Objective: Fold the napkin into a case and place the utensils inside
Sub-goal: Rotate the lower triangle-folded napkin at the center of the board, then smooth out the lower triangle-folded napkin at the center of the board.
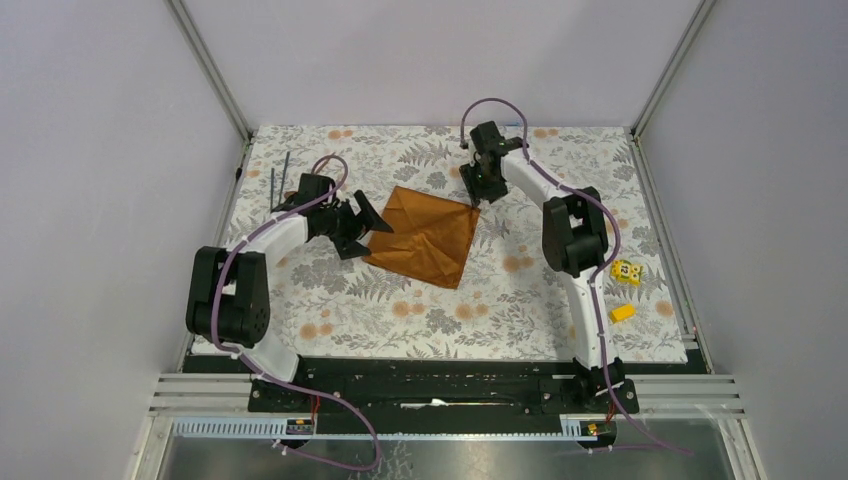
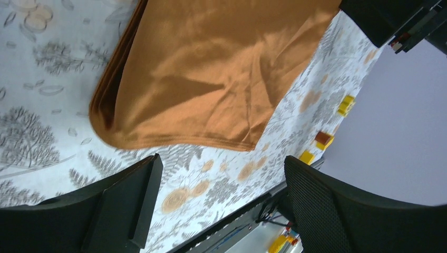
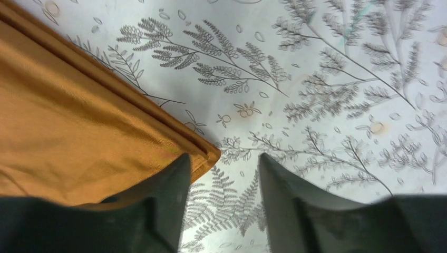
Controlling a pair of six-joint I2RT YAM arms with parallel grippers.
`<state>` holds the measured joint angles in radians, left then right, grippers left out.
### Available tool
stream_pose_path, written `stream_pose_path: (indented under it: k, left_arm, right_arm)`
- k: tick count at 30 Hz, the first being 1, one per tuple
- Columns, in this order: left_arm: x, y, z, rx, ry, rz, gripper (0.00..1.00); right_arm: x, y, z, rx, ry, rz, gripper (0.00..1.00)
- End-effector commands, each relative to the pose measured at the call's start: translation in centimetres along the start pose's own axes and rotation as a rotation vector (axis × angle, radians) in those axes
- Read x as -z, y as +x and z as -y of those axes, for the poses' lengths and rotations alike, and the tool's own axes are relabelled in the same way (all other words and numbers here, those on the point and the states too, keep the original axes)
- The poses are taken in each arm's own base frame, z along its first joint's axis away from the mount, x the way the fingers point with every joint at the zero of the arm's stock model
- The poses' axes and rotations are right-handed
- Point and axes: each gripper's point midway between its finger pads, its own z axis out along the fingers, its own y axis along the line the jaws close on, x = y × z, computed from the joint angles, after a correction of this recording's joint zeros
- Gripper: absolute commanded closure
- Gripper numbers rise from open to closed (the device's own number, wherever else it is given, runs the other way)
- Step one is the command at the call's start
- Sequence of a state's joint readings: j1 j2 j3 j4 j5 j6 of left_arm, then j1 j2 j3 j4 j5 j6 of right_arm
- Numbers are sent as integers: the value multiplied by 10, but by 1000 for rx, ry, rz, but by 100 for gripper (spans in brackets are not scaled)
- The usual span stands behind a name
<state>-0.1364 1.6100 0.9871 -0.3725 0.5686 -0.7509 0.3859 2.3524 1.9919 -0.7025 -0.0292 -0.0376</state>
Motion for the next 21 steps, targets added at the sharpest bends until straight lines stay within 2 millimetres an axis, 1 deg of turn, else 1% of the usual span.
stream_pose_path:
  k: [1,2,3,5,6,7,8,9,11,13,15,18,19,21]
  left_arm:
    - [5,-34,42,-37,135,85,10]
    - [3,-36,43,-34,138,81,12]
    - [-1,-37,42,-29,139,72,14]
    - [-6,-39,41,-27,141,58,20]
    - [-9,-40,38,-27,134,55,24]
    - [-12,-41,35,-28,122,54,31]
    - [-15,-42,31,-31,103,54,37]
    - [-17,-43,26,-32,82,53,42]
    - [-21,-44,15,-30,48,57,52]
    - [-24,-46,6,-21,22,68,56]
    - [-27,-47,-3,-12,-7,75,59]
    - [-29,-48,-19,-7,-61,85,61]
    - [-28,-48,-25,-7,-82,93,62]
    - [-29,-46,-33,-3,-108,96,62]
  right_arm:
    - [59,-27,11,-1,85,68,36]
    - [65,-34,4,-44,52,100,33]
    - [70,-39,-9,-67,-18,128,31]
    - [75,-52,-47,-133,-227,190,30]
    - [78,-58,-69,-169,-350,214,29]
    - [81,-71,-87,-192,-462,264,29]
    - [84,-79,-105,-222,-566,287,30]
    - [87,-86,-120,-248,-662,303,32]
    - [91,-100,-144,-277,-811,331,35]
    - [97,-112,-167,-274,-936,352,36]
    - [95,-119,-187,-268,-1014,351,35]
    - [82,-122,-210,-285,-1092,330,33]
    - [72,-120,-216,-294,-1102,317,33]
    - [59,-120,-225,-301,-1109,312,31]
